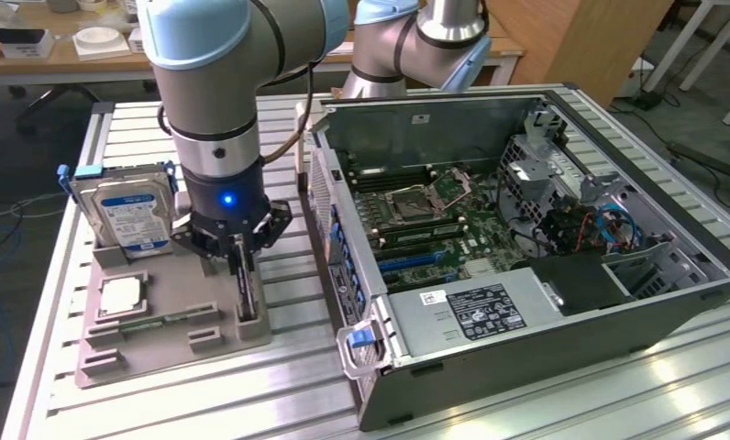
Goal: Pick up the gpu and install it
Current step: 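Pick up the gpu and move the gpu toward the slot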
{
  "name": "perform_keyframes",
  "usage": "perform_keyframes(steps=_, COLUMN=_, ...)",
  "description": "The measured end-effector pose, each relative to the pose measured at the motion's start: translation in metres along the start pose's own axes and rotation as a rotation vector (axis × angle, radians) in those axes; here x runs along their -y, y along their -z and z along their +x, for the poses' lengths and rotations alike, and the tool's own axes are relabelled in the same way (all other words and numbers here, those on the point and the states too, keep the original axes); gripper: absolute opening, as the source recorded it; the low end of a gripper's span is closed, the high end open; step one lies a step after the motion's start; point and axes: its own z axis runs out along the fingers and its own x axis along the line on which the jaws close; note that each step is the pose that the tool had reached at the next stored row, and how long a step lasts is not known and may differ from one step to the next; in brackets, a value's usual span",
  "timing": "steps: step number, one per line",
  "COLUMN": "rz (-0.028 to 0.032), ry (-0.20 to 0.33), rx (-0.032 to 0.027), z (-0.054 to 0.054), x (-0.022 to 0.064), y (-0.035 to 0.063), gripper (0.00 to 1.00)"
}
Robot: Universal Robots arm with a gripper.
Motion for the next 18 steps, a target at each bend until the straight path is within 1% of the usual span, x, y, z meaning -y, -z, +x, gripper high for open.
perform_keyframes(steps=15, rz=-0.0002, ry=0.000, rx=0.0003, z=0.0000, x=0.0000, y=0.0003, gripper=0.26)
perform_keyframes(steps=18, rz=0.0000, ry=0.000, rx=0.0001, z=0.0008, x=0.0001, y=0.0084, gripper=0.26)
